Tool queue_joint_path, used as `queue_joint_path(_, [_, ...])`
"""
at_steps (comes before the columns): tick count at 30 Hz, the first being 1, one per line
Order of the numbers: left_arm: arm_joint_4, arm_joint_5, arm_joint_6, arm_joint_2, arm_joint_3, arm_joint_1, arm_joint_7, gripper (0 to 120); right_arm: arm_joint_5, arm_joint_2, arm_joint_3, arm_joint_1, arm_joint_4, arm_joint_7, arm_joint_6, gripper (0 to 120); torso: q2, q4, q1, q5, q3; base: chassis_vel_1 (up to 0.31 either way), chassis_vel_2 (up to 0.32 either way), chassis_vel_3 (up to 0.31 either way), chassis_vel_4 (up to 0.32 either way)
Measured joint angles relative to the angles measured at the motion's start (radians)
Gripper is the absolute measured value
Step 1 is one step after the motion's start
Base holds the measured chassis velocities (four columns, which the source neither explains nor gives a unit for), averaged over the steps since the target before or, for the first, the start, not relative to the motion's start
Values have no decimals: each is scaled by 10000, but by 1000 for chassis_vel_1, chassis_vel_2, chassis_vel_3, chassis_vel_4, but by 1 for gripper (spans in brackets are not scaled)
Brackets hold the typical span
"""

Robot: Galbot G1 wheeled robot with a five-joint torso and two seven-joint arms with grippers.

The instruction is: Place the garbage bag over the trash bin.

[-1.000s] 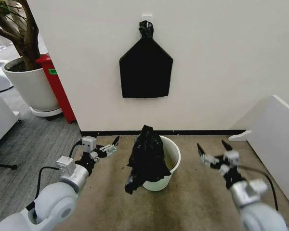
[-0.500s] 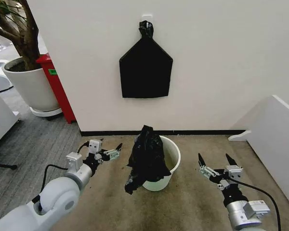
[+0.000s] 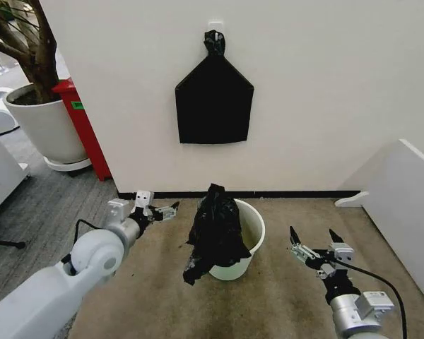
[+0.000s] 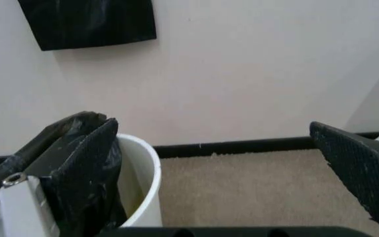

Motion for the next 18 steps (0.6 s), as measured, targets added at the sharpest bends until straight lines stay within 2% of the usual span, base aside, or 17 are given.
queue_joint_path(1, [0,0,0,0,0,0,0,100,0,0,0,0,0,0,0,100,0,0,0,0,0,0,0,0,0])
queue_joint_path(6, [795,124,523,-515,1188,-1329,-146,100,14,243,-95,-168,39,52,-9,100,0,-6,0,0,0,0,0,0,0])
queue_joint_path(13, [1245,289,1038,-878,1653,-1727,-404,100,-33,355,-202,-235,-50,139,9,100,0,-3,0,0,0,0,0,0,0])
queue_joint_path(18, [1509,494,1028,-1028,1777,-1766,-329,100,-64,361,-274,-250,-136,159,40,100,0,-2,0,0,0,0,0,0,0])
